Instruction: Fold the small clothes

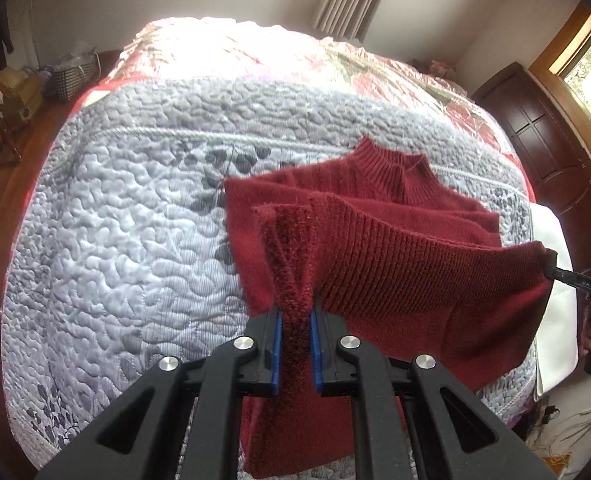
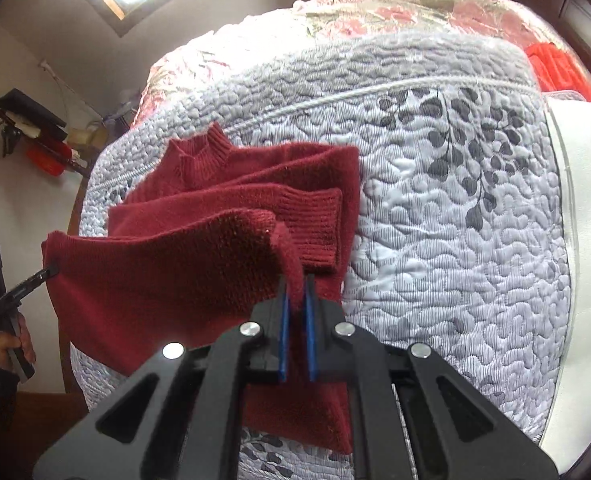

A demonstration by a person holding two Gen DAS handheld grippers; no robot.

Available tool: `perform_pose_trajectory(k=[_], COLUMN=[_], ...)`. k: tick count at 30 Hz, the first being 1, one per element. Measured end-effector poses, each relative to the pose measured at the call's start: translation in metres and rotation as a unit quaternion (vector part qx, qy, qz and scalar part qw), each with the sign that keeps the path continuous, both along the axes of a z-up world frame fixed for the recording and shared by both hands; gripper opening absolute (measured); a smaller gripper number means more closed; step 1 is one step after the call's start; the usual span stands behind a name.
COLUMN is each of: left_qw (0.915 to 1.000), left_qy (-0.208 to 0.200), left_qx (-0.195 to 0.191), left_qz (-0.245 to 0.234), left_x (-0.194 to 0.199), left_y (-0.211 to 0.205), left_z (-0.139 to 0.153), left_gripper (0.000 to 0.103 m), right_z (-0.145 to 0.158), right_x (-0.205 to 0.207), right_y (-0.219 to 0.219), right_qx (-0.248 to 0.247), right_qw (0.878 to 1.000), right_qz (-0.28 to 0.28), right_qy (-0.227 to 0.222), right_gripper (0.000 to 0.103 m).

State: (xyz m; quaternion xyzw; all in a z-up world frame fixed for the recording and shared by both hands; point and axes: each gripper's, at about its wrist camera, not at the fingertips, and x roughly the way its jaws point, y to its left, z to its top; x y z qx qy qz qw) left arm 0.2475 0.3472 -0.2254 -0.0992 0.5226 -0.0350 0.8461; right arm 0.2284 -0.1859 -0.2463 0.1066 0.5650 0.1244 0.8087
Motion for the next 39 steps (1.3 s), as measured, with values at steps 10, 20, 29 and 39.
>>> perform_pose_trajectory(k=[10, 20, 29, 39], left_qw=[0.9986, 0.9992, 0.9997, 0.9981], left_qy=[-0.051, -0.031, -0.011, 0.062], left_qx=[0.003, -0.009, -0.005, -0.002], left_qz=[-0.013, -0.022, -0.023, 0.000], left_x=[0.039, 0.111, 0.162, 0.193], left_y=[0.005, 0.016, 0.025, 0.037], left_z=[0.036, 0.013, -0.012, -0.089], left_gripper=[0.011, 0.011, 0.011, 0.021], right_z=[0.043, 0.023, -0.012, -0.059], right_x=[0.050, 0.115, 0.165, 0.188], right_y=[0.011, 0.010, 0.003, 0.002], right_qx=[0.000, -0.008, 0.004, -0.017], right_qw=[0.998, 0.999, 1.000, 0.999], right_qz=[0.004, 0.000, -0.016, -0.042], right_qy=[-0.056, -0.043, -0.007, 0.019], right_gripper=[0.006, 0.006, 0.003, 0.032])
